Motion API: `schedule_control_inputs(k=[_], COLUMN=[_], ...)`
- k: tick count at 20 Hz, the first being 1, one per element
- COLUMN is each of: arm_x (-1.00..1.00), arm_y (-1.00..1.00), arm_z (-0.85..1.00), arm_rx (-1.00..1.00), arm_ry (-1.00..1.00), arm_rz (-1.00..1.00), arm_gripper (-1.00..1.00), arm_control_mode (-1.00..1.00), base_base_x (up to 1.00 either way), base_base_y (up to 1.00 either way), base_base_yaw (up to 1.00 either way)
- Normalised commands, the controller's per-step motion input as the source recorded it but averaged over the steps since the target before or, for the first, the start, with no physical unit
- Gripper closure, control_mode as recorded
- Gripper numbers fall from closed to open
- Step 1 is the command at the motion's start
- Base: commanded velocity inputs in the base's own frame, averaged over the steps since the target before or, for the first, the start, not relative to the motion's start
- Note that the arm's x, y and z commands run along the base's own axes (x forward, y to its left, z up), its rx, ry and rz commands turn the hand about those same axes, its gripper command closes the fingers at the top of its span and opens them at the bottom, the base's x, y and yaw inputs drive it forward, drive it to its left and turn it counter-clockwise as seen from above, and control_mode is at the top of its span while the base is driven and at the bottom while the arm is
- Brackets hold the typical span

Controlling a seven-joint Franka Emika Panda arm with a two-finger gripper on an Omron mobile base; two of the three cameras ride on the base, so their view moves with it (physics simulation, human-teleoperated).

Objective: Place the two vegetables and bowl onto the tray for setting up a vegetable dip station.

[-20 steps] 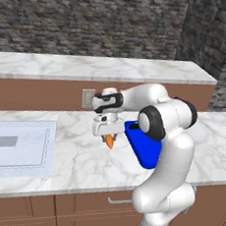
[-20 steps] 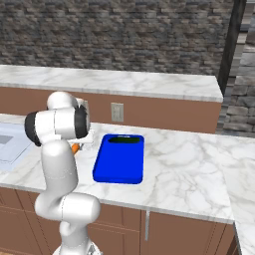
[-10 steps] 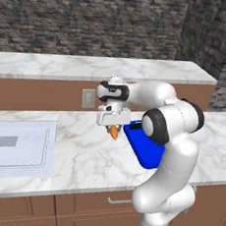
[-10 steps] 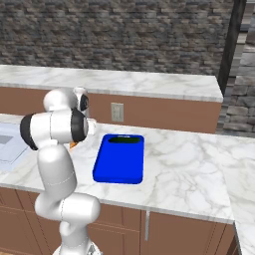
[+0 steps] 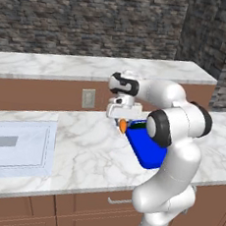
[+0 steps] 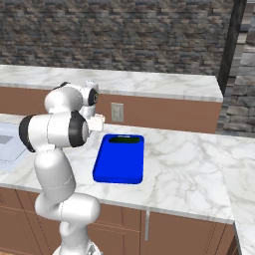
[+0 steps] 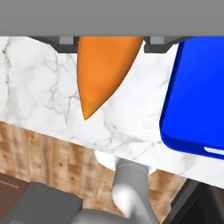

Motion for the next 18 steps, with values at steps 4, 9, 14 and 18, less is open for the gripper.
schedule_control_inputs(k=[4, 9, 14, 18], arm_x=[-0.06, -0.05, -0.04, 0.0], arm_y=[-0.41, -0.37, -0.36, -0.23], arm_z=[0.16, 0.17, 0.11, 0.0], arm_rx=[0.0, 0.0, 0.0, 0.0], arm_ry=[0.0, 0.0, 0.0, 0.0], arm_rz=[-0.19, -0.19, -0.2, -0.24], arm_gripper=[1.0, 1.0, 1.0, 1.0], arm_control_mode=[-1.0, -1.0, -1.0, -1.0], base_base_x=[0.0, 0.0, 0.0, 0.0], base_base_y=[0.0, 0.0, 0.0, 0.0], base_base_yaw=[0.0, 0.0, 0.0, 0.0])
